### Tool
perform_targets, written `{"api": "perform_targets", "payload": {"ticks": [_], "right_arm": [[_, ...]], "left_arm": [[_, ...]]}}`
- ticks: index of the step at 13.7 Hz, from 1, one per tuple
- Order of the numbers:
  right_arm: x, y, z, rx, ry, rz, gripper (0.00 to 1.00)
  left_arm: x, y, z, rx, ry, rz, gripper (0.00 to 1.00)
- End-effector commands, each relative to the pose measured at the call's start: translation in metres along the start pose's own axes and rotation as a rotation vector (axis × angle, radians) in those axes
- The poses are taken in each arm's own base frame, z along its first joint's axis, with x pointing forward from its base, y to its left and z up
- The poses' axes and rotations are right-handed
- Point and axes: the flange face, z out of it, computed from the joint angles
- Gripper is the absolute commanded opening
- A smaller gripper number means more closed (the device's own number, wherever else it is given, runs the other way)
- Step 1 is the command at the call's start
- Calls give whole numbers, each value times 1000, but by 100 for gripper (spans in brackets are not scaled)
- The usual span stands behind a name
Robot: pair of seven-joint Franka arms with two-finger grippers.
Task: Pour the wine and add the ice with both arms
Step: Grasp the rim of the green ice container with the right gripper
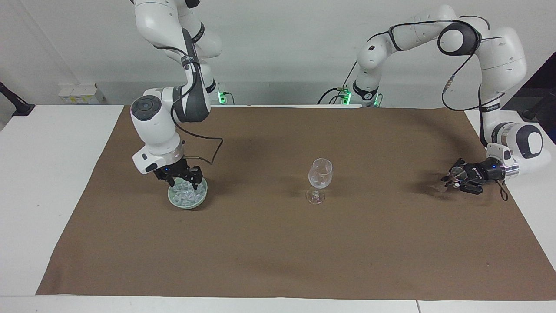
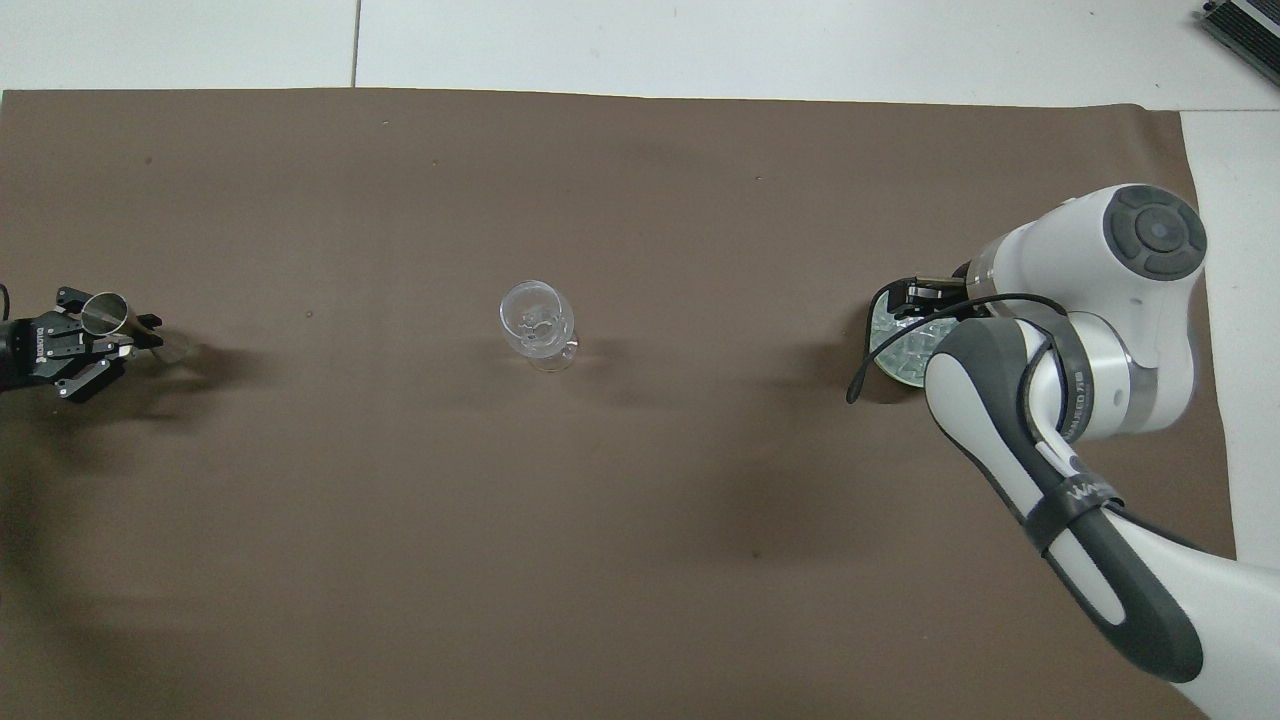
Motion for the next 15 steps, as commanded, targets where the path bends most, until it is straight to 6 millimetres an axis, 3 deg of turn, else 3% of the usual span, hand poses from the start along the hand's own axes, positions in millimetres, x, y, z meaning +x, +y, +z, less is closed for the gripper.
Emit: {"api": "perform_targets", "payload": {"ticks": [1,9,15], "right_arm": [[-1,-3,13,4,-5,50,77],[-9,-11,27,-3,-28,120,65],[-5,-3,31,5,-3,134,65]], "left_arm": [[-4,2,-6,0,24,14,0],[-4,-3,11,-25,13,17,0],[-3,-6,23,-42,12,17,0]]}}
